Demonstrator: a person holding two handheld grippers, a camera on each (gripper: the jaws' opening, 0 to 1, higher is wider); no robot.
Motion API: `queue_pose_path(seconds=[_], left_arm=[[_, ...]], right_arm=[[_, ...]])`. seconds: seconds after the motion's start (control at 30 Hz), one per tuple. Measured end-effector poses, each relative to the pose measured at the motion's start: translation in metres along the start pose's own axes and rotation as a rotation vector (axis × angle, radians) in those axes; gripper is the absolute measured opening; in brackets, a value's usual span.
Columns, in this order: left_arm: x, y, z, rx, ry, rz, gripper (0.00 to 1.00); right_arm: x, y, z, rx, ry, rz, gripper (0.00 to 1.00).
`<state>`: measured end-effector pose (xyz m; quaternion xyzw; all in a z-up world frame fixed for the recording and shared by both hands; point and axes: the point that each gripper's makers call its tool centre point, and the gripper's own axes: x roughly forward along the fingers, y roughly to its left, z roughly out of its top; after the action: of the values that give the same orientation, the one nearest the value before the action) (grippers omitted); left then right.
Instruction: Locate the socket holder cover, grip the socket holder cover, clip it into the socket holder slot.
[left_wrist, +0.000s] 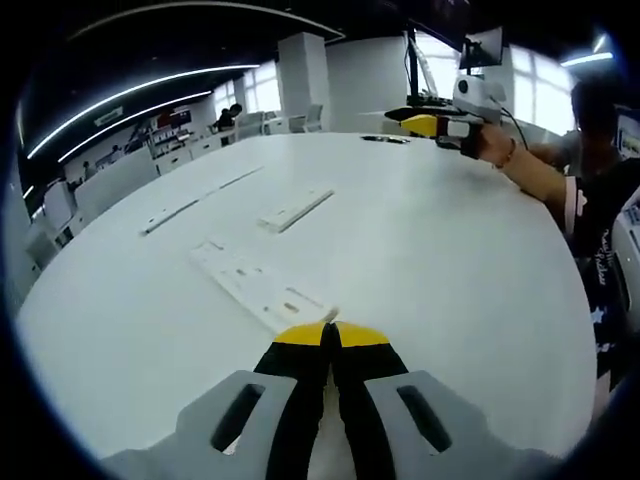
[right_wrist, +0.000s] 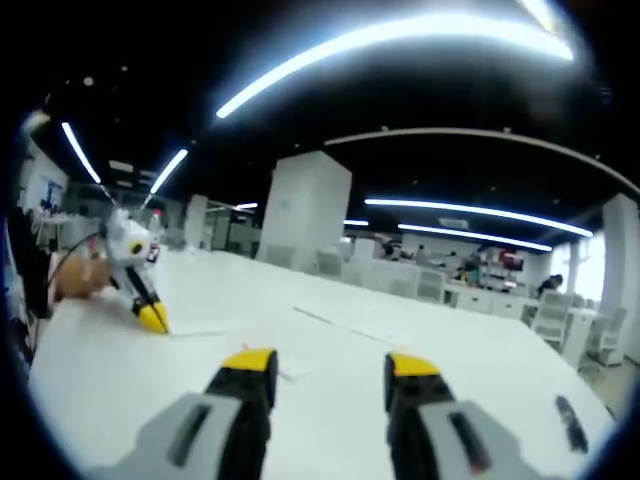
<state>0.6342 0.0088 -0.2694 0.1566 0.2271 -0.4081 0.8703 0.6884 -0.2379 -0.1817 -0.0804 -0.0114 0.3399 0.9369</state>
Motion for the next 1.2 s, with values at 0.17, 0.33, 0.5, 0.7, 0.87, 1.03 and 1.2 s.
queue_pose_path(seconds=[0.17,0.33,0.5,0.7,0.87,1.03,1.2], left_arm=[[0.0003,0.0014,0.0006,0.003,-0.002,0.004,0.03],[0.0008,0.0027,0.0010,0.002,-0.006,0.007,0.03],[0.0015,0.0047,0.0017,0.003,-0.012,0.015,0.03],[0.0021,0.0062,0.0019,0.001,-0.016,0.024,0.03],[0.0033,0.0069,0.0023,0.006,-0.021,0.035,0.03],[0.0037,0.0073,0.0024,0.001,-0.024,0.038,0.03],[0.0042,0.0086,0.0024,-0.003,-0.028,0.046,0.03]], right_arm=[[0.0001,-0.0001,-0.0003,-0.003,0.003,-0.001,0.45],[0.0006,-0.0003,-0.0006,-0.008,0.005,0.001,0.45],[0.0010,0.0011,-0.0013,-0.017,0.010,0.003,0.44],[0.0012,0.0018,-0.0015,-0.025,0.013,0.006,0.44],[0.0013,0.0028,-0.0013,-0.025,0.011,0.009,0.44],[0.0019,0.0034,-0.0027,-0.029,0.016,0.011,0.44],[0.0023,0.0029,-0.0036,-0.028,0.019,0.010,0.44]])
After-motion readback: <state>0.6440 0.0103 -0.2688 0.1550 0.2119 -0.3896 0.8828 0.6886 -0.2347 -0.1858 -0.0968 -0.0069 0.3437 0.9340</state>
